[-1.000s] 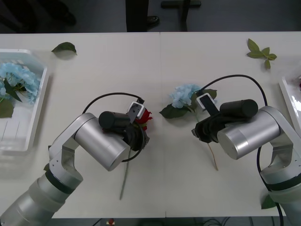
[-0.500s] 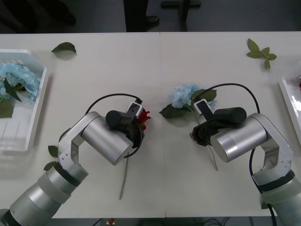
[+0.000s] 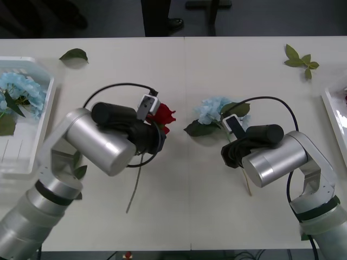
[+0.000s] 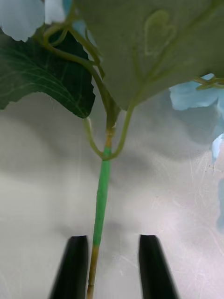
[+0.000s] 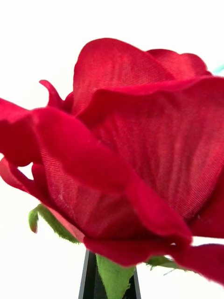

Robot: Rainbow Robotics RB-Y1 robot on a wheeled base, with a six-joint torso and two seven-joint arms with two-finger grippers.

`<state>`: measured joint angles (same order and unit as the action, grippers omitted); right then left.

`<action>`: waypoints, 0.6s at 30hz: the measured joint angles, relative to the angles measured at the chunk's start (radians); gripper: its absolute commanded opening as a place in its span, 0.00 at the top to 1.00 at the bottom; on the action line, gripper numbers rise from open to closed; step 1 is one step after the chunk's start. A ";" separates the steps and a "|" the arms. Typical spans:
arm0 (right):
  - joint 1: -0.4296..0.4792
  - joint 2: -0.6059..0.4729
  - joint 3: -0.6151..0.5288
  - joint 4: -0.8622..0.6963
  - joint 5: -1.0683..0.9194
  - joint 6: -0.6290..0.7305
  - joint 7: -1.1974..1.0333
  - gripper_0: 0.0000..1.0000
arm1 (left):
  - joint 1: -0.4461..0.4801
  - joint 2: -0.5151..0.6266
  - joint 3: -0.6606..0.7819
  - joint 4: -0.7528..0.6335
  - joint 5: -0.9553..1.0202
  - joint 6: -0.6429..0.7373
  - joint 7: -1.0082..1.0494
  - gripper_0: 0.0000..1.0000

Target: Place the red flowers into the right box and the blue flowers into the left box. If a person shows an open palm, hand one flower to the person first, then continue sorting.

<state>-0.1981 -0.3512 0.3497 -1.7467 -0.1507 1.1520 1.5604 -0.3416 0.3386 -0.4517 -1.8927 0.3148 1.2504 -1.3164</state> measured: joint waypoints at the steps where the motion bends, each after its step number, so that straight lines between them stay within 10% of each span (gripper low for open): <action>1: 0.000 0.000 0.000 0.000 0.000 0.000 0.000 1.00 | 0.000 0.018 0.024 -0.048 0.034 0.023 0.000 1.00; 6: 0.000 0.000 0.000 0.001 0.000 0.000 0.000 0.91 | 0.000 0.087 0.161 -0.221 0.205 0.085 0.000 1.00; 7: 0.000 0.000 0.000 0.002 0.000 -0.001 0.000 0.56 | 0.000 0.097 0.192 -0.245 0.249 0.085 0.000 1.00; 10: 0.000 0.000 0.000 0.002 0.001 -0.020 0.000 0.08 | 0.000 0.114 0.269 -0.291 0.339 0.056 0.000 1.00; 18: 0.000 -0.029 -0.005 -0.015 -0.037 -0.040 0.000 0.00 | -0.023 0.122 0.326 -0.298 0.494 -0.163 0.000 1.00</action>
<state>-0.1980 -0.3803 0.3446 -1.7620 -0.1875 1.1125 1.5606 -0.3644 0.4602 -0.1260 -2.1907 0.8085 1.0872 -1.3164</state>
